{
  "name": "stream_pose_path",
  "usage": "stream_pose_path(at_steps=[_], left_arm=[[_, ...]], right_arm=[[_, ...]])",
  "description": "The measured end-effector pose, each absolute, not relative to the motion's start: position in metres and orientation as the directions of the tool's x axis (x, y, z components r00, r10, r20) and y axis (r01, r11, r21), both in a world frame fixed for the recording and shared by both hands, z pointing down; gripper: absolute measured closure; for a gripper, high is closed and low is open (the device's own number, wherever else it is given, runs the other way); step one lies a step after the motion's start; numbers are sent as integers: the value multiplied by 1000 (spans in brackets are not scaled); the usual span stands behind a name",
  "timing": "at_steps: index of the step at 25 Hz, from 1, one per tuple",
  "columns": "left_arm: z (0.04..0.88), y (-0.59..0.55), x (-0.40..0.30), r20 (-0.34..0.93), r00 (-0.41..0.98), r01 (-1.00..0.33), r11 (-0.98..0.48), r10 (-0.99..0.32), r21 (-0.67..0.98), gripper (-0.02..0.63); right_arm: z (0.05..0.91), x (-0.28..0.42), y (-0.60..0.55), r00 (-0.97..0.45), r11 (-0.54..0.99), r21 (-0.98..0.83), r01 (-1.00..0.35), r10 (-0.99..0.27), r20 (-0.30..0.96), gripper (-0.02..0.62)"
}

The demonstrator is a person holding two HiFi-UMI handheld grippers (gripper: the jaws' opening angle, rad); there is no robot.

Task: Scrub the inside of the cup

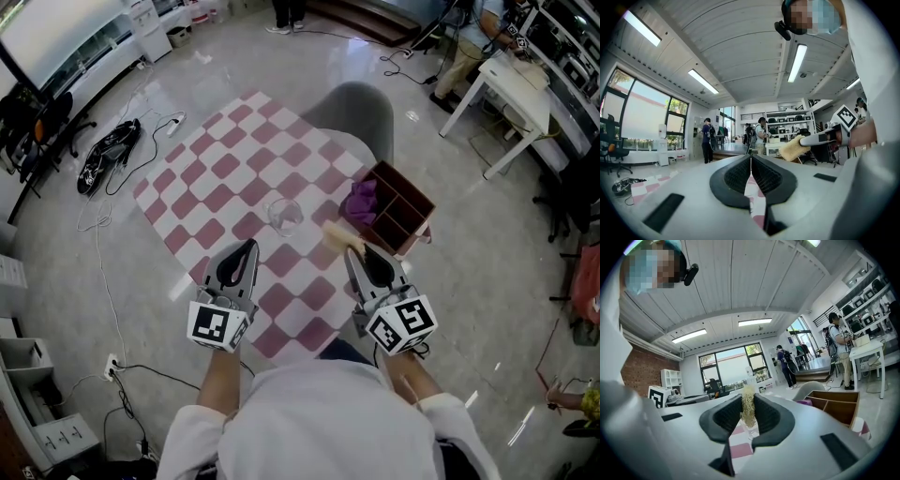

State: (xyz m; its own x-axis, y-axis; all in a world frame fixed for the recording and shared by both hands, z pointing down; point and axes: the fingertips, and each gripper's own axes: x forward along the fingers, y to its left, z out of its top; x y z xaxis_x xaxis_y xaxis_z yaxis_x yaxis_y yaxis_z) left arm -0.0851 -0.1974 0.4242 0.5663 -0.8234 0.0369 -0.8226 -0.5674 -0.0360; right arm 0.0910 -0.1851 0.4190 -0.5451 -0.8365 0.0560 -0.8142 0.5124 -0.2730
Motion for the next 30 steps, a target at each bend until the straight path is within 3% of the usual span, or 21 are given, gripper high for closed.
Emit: stream_pose_path(at_steps=[20,21,23,30], left_arm=[[496,-248,-51,124,622,-782,-623,-773,35,567],[499,-251,-50,130,621,-782,-621,-773,42,542],[506,-257,-48,147,618,-785,-617,-772,57,408],[529,-271,-40,190,627,-776,-627,-755,67,288]], right_arm=[[436,86,-216,-585,542,-271,-796,-804,108,508],[437,87,-218,-585,541,-272,-796,-804,111,508],[438,88,-219,-584,540,-272,-796,-804,114,508],[445,90,-223,-585,539,-277,-795,-802,121,508]])
